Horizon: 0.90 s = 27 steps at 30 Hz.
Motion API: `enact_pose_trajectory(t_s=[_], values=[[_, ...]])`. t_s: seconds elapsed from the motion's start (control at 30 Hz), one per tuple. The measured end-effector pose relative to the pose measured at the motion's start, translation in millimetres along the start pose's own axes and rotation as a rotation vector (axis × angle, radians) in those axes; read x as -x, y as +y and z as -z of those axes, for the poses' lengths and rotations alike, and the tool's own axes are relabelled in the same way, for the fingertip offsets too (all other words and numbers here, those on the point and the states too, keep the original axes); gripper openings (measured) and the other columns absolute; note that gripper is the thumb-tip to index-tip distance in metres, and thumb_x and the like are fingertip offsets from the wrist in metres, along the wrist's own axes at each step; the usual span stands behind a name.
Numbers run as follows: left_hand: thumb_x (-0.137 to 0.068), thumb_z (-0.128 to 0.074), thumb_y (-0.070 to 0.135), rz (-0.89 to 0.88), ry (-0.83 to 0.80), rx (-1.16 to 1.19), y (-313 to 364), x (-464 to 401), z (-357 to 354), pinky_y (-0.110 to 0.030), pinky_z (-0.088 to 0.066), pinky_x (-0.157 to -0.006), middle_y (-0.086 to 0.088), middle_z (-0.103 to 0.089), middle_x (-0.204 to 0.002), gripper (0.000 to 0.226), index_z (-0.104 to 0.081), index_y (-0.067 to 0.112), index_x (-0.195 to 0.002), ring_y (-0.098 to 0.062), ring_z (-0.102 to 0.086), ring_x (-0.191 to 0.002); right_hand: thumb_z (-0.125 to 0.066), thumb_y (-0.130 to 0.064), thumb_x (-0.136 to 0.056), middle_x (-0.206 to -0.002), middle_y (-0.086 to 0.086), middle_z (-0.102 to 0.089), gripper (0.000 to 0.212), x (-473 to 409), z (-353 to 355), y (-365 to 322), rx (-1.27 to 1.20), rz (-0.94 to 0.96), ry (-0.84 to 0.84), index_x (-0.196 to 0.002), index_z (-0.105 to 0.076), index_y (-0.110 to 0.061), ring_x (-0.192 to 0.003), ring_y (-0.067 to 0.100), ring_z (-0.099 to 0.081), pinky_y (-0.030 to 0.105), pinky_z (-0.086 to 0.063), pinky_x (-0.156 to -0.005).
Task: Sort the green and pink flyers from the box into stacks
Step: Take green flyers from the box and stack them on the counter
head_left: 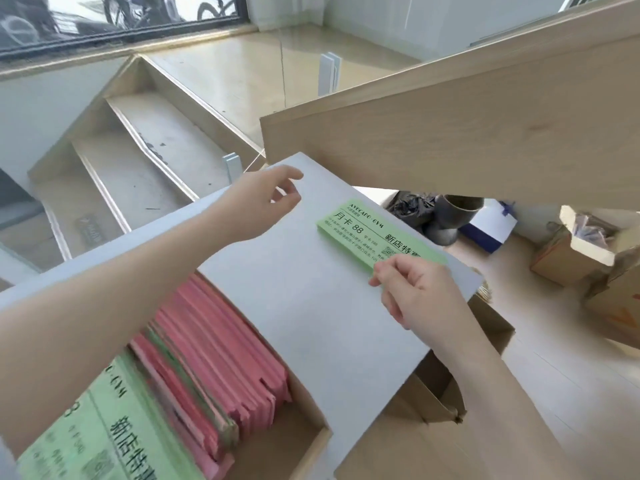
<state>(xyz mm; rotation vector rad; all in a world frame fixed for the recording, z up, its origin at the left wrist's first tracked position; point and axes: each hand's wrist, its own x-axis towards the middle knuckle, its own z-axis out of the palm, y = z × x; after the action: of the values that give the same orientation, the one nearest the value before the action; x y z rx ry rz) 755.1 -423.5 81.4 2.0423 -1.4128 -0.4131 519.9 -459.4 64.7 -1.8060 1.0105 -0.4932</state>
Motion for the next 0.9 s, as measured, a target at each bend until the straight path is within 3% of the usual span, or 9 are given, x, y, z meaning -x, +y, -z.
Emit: enact_pose_trajectory(t_s=[0.1,0.17,0.27,0.33,0.43,0.5,0.57,0.73,0.9], values=[[-0.091,-0.055,0.016,-0.058,0.159,-0.176,-26,61,52,-0.011,-0.039,-0.065,0.006,-0.056,-0.083,0.018,-0.061,0.013,-0.107,-0.018,-0.054,-0.076,-0.052,-0.026,-0.091,-0.049,-0.001,-0.056,0.023,42,-30,-50,-0.037,0.182,-0.193,-0.074,-0.062,-0.013,-0.042,0.005,-0.048,0.018,-0.043,-0.048],[-0.089,-0.058,0.015,-0.013,0.135,-0.248,-46,104,78,-0.007,-0.037,-0.062,0.0,-0.061,-0.082,0.009,-0.063,0.013,-0.096,-0.019,-0.055,-0.07,-0.054,-0.024,-0.09,-0.055,0.005,-0.062,0.021,72,-57,-72,-0.029,0.259,-0.302,-0.076,-0.064,-0.012,-0.046,0.017,-0.054,0.021,-0.046,-0.049],[-0.087,-0.062,0.019,0.045,-0.014,-0.291,-77,162,97,-0.025,-0.043,-0.069,-0.002,-0.065,-0.084,0.006,-0.065,0.017,-0.091,-0.022,-0.06,-0.078,-0.056,-0.025,-0.091,-0.064,0.001,-0.067,0.019,112,-110,-81,0.109,0.268,-0.388,-0.076,-0.066,-0.019,-0.06,0.02,-0.062,0.036,-0.054,-0.064],[-0.087,-0.061,0.026,0.058,-0.123,-0.371,-98,190,100,-0.027,-0.042,-0.077,0.0,-0.064,-0.092,0.016,-0.065,0.015,-0.098,-0.019,-0.059,-0.086,-0.054,-0.029,-0.092,-0.08,-0.007,-0.069,0.016,131,-145,-77,0.291,0.236,-0.42,-0.087,-0.068,-0.024,-0.075,0.014,-0.064,0.036,-0.052,-0.076],[-0.086,-0.059,0.042,0.12,-0.269,-0.514,-124,219,92,-0.027,-0.039,-0.088,0.0,-0.056,-0.119,0.041,-0.056,0.02,-0.12,-0.017,-0.053,-0.105,-0.052,-0.034,-0.093,-0.114,-0.002,-0.06,0.028,151,-189,-63,0.583,0.18,-0.345,-0.115,-0.061,-0.019,-0.106,0.016,-0.056,0.031,-0.043,-0.092],[-0.083,-0.06,0.049,0.201,-0.328,-0.528,-136,228,86,-0.033,-0.038,-0.099,-0.003,-0.045,-0.135,0.062,-0.043,0.018,-0.134,-0.022,-0.045,-0.122,-0.052,-0.037,-0.092,-0.121,0.001,-0.05,0.036,162,-208,-55,0.689,0.144,-0.197,-0.121,-0.053,-0.016,-0.114,0.019,-0.048,0.03,-0.038,-0.097],[-0.081,-0.06,0.053,0.27,-0.32,-0.533,-141,231,83,-0.038,-0.04,-0.097,-0.009,-0.045,-0.133,0.069,-0.04,0.013,-0.134,-0.028,-0.046,-0.121,-0.054,-0.042,-0.089,-0.121,0.003,-0.047,0.042,170,-220,-50,0.739,0.071,-0.112,-0.12,-0.049,-0.015,-0.113,0.021,-0.046,0.031,-0.039,-0.096],[-0.077,-0.063,0.055,0.239,-0.246,-0.573,-141,232,83,-0.037,-0.042,-0.09,-0.012,-0.051,-0.118,0.066,-0.048,0.006,-0.119,-0.029,-0.051,-0.11,-0.063,-0.05,-0.082,-0.118,0.005,-0.048,0.054,172,-223,-48,0.716,-0.098,-0.072,-0.12,-0.05,-0.014,-0.111,0.023,-0.047,0.033,-0.04,-0.093],[-0.08,-0.067,0.041,0.274,-0.094,-0.405,-143,235,86,-0.042,-0.039,-0.097,-0.014,-0.045,-0.126,0.06,-0.047,0.006,-0.125,-0.033,-0.044,-0.119,-0.072,-0.045,-0.075,-0.118,0.004,-0.048,0.057,173,-224,-54,0.622,-0.153,-0.034,-0.117,-0.048,-0.016,-0.11,0.022,-0.044,0.032,-0.04,-0.093]])
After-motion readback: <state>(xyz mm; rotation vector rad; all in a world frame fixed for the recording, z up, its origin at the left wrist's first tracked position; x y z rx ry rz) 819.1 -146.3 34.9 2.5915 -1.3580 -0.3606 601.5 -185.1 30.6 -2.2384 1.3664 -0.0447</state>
